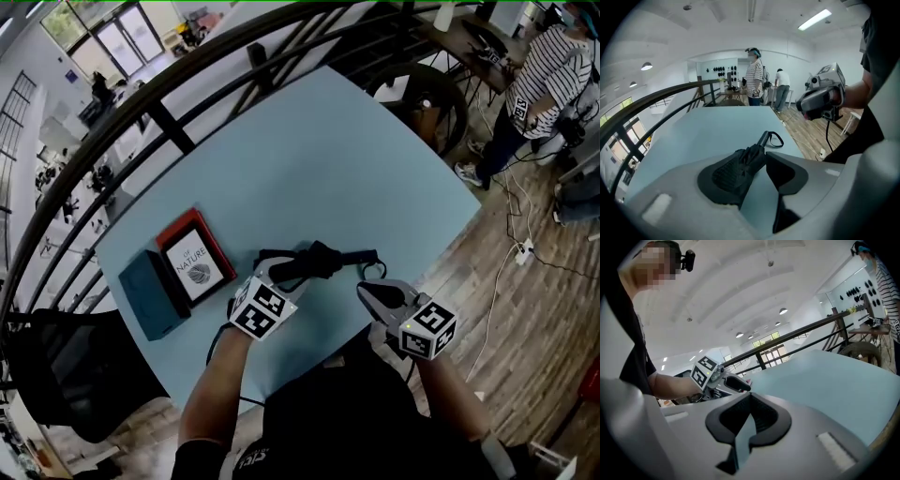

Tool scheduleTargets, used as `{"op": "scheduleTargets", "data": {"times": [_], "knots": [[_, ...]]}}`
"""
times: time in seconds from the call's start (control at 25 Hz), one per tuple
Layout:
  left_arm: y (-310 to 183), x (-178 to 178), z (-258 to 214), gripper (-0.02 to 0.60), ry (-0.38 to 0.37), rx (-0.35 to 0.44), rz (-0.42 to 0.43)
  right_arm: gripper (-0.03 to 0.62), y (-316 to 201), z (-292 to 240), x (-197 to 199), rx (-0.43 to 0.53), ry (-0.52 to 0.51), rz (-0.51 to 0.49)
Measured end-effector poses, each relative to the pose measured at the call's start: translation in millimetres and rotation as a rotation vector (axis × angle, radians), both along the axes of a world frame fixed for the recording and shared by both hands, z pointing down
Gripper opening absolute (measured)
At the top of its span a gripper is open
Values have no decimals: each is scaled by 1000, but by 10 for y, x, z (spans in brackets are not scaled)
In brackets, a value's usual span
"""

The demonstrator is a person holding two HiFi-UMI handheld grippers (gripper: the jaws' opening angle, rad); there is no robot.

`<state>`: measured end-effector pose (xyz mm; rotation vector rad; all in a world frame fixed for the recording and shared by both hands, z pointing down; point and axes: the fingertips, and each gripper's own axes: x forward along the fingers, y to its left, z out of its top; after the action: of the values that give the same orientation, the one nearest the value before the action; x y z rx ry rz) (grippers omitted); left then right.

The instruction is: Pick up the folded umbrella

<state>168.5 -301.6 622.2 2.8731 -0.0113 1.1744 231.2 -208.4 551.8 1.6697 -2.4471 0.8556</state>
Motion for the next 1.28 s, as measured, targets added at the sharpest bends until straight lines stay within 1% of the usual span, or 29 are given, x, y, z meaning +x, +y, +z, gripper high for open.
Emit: {"op": "scheduleTargets", "data": {"times": [0.08, 0.12, 0.28, 0.36, 0.44, 0.52, 0.6, 0.72, 0.84, 1.04, 1.12, 1.28], "knots": [[4, 90, 168, 218, -69, 13, 58, -2, -15, 42, 61, -7, -15, -1], [-4, 119, 252, 229, -106, 23, 82, 0, -21, 58, 81, -10, -22, -3], [-90, 149, 619, 281, -261, 88, 172, 0, -37, 108, 163, -20, -36, -2], [-100, 141, 806, 330, -335, 109, 234, -2, -45, 128, 218, -26, -40, 4], [-76, 144, 948, 368, -386, 108, 293, 0, -45, 145, 262, -33, -42, 9], [-56, 148, 1068, 389, -432, 109, 341, 0, -31, 174, 295, -39, -45, 13], [-72, 175, 1174, 394, -469, 121, 373, 0, -11, 218, 330, -44, -47, 21], [-113, 239, 1277, 393, -511, 130, 398, 0, 25, 264, 386, -51, -49, 31], [-90, 278, 1354, 393, -554, 111, 429, -2, 66, 286, 436, -58, -53, 41], [-22, 227, 1525, 393, -654, 85, 486, 0, 132, 286, 523, -59, -63, 57], [-11, 215, 1554, 396, -669, 77, 487, -1, 148, 263, 557, -53, -75, 65], [-22, 220, 1554, 392, -673, 65, 490, -1, 146, 272, 603, -49, -85, 64]]}}
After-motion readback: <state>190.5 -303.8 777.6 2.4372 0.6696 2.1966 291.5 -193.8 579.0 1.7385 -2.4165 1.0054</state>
